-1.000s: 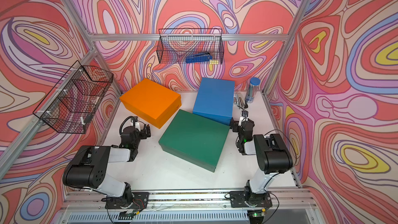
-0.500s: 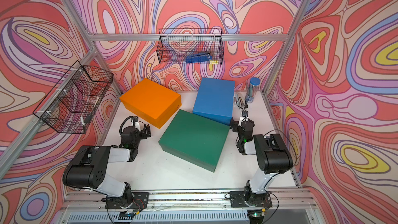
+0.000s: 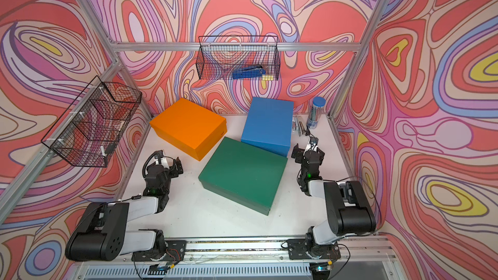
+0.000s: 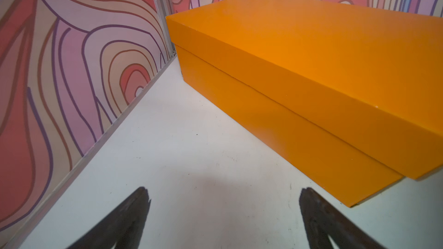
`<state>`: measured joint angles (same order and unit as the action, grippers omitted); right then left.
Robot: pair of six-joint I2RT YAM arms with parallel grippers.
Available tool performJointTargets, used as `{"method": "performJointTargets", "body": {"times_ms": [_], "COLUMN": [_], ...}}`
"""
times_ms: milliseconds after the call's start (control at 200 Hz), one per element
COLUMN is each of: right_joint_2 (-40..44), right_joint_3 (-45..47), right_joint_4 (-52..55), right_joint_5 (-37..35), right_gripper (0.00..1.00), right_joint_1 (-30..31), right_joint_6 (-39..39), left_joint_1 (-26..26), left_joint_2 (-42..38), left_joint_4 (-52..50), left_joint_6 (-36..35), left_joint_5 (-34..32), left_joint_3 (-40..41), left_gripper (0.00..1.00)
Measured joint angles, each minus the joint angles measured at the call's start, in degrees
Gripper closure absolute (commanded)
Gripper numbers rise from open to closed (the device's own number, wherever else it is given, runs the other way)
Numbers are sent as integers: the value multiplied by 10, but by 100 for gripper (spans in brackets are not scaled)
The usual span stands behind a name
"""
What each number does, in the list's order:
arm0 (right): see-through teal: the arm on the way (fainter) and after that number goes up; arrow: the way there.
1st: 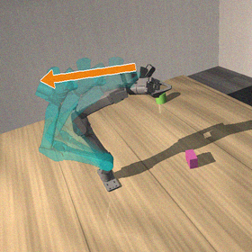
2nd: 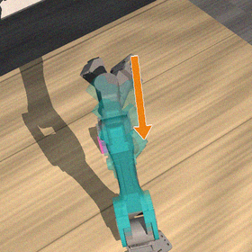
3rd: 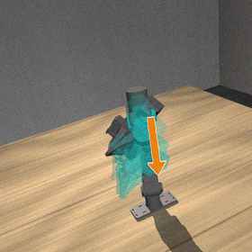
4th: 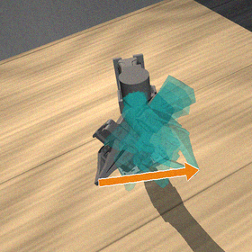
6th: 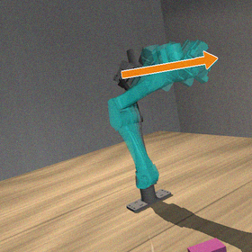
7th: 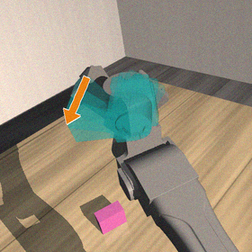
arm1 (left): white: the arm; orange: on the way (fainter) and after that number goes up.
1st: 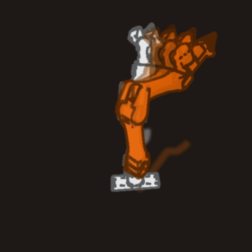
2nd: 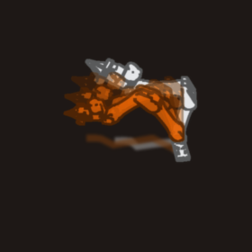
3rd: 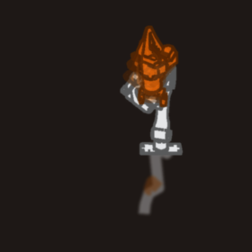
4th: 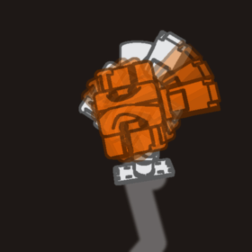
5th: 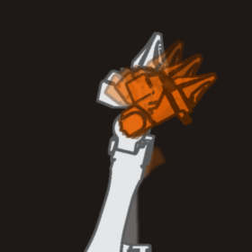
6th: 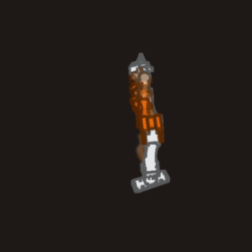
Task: Stack the shoeboxes
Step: Adjust the shoebox at the center of the board.
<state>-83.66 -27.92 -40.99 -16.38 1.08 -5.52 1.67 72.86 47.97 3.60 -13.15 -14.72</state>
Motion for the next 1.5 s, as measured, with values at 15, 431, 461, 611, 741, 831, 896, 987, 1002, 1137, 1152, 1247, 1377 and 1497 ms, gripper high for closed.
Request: {"method": "performJointTargets", "body": {"times_ms": [15, 431, 461, 611, 741, 831, 896, 987, 1002, 1137, 1152, 1247, 1377, 1497], "right_joint_2": [10, 108, 118, 165, 187, 194, 195, 192, 190, 153, 146, 113, 81, 54], "right_joint_3": [-7, -273, -272, -262, -233, -206, -189, -171, -168, -168, -169, -172, -188, -210], "right_joint_4": [16, 582, 613, 709, 756, 777, 786, 782, 780, 756, 753, 734, 713, 709], "right_joint_5": [-5, 123, 144, 249, 314, 339, 354, 376, 381, 405, 407, 420, 433, 434], "right_gripper": [2, 4, 4, 4, 4, 4, 3, 3, 3, 3, 3, 3, 3, 3], "right_joint_1": [0, -3, -3, -2, 4, 9, 10, 14, 15, 38, 41, 58, 68, 69], "right_joint_6": [-2, -126, -136, -179, -208, -221, -230, -242, -243, -251, -252, -253, -252, -247], "left_joint_1": [0, -1, 1, 41, 102, 139, 153, 163, 165, 179, 179, 186, 193, 205], "left_joint_2": [-8, -121, -111, -56, 5, 41, 54, 61, 62, 64, 64, 64, 64, 64], "left_joint_4": [-6, -462, -491, -602, -676, -708, -724, -735, -736, -741, -741, -743, -748, -742], "left_joint_6": [1, 62, 70, 100, 109, 115, 122, 139, 142, 168, 171, 186, 203, 223], "left_joint_5": [1, 196, 216, 297, 330, 337, 339, 332, 329, 313, 314, 314, 313, 316], "left_joint_3": [-3, -327, -350, -417, -445, -455, -455, -455, -455, -447, -445, -429, -419, -395], "left_gripper": [0, 9, 9, 11, 11, 10, 10, 9, 9, 8, 8, 7, 8, 9]}}
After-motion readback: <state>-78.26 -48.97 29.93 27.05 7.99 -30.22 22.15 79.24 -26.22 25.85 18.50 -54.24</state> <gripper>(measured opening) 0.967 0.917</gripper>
